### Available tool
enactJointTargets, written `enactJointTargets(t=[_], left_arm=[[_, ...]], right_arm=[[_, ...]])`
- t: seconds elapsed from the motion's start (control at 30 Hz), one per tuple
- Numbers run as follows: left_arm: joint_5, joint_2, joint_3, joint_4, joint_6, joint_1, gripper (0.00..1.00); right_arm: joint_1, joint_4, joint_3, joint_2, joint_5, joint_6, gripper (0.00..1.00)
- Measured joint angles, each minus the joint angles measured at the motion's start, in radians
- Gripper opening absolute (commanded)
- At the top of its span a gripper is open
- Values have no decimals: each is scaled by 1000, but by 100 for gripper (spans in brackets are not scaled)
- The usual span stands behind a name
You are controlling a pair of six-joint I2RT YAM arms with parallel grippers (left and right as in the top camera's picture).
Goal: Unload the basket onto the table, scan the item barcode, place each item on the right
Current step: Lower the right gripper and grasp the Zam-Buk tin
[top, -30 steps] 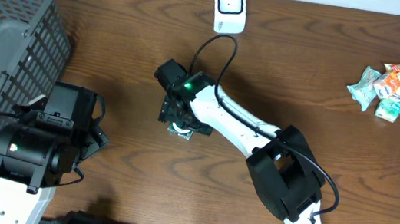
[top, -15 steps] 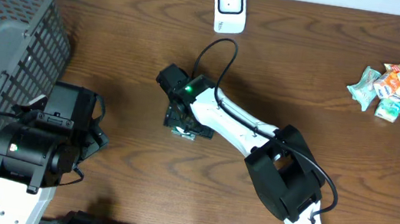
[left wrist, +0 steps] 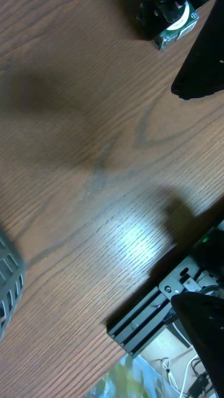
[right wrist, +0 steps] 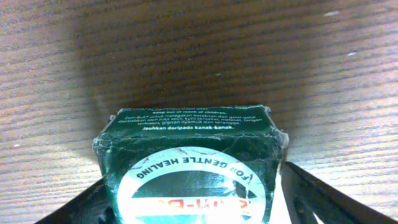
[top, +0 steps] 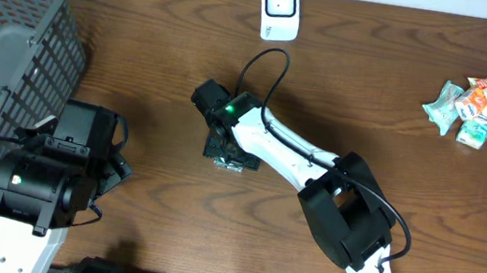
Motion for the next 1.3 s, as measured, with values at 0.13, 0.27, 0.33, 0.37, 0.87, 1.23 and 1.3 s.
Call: enactJointTargets(t=[0.13,0.27,0.33,0.37,0.87,1.23,1.3], left_arm=[[0,0,0,0,0,0,97],[0,0,0,0,0,0,98],[0,0,0,0,0,0,98],[0,0,0,0,0,0,98],[0,0,0,0,0,0,98],[0,0,0,0,0,0,98],[0,0,0,0,0,0,98]], right_arm=[[0,10,-12,0,3,0,77],[0,15,-19,-1,9,0,77],[0,15,-20,-1,11,0,77],[0,15,-20,-1,11,0,76],[0,-6,-23,-1,18,0,69],[-1,-13,-23,-2,7,0,55],[-1,-14,-23,-2,6,0,55]])
